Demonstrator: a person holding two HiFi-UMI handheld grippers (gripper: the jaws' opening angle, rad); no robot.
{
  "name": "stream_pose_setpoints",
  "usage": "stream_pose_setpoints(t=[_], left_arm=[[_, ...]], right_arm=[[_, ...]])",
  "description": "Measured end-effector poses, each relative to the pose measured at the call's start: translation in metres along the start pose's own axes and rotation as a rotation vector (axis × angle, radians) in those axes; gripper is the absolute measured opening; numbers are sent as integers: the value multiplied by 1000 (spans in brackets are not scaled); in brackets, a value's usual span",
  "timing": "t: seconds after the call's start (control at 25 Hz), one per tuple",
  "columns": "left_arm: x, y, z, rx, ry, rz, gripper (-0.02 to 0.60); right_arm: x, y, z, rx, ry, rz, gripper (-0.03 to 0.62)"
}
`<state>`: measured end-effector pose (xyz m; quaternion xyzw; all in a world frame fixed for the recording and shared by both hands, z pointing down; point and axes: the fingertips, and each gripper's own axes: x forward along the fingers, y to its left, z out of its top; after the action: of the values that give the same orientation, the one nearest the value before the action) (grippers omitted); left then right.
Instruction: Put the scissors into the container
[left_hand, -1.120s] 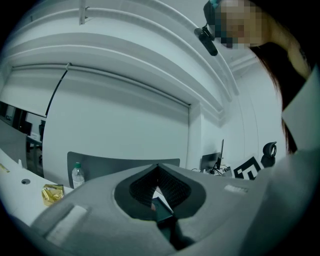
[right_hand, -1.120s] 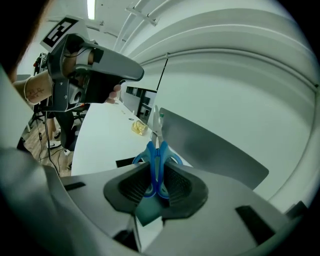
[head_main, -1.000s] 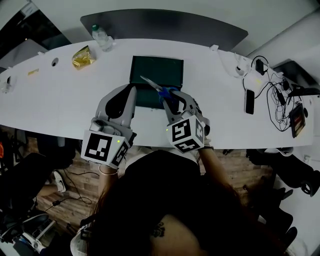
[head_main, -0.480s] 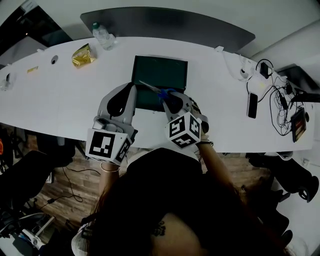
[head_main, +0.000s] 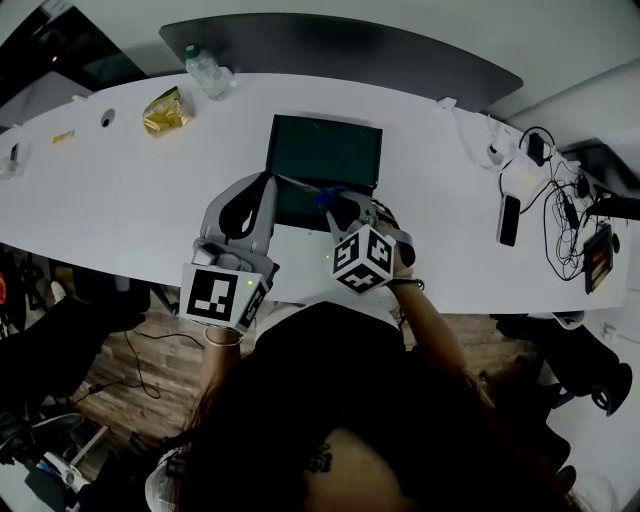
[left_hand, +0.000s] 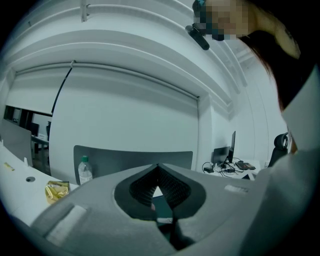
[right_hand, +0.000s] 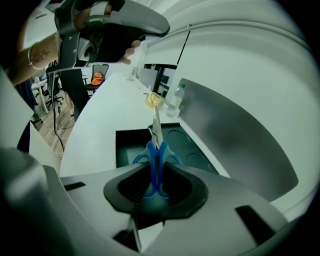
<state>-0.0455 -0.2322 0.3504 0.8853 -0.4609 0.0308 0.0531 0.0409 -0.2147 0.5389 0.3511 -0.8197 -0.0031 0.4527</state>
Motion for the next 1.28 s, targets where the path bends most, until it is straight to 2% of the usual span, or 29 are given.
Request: stream_pose_setpoints(t=[0.44, 0.6, 1.28], left_arm=[[6, 20, -5, -35, -9, 44, 11], [10, 28, -11, -48, 24, 75, 11], [25, 35, -23, -69, 35, 73, 12]], right_arm=[[36, 14, -17, -58, 94, 95, 91], [48, 15, -24, -77, 138, 119, 91], [81, 21, -44, -91, 257, 199, 91]])
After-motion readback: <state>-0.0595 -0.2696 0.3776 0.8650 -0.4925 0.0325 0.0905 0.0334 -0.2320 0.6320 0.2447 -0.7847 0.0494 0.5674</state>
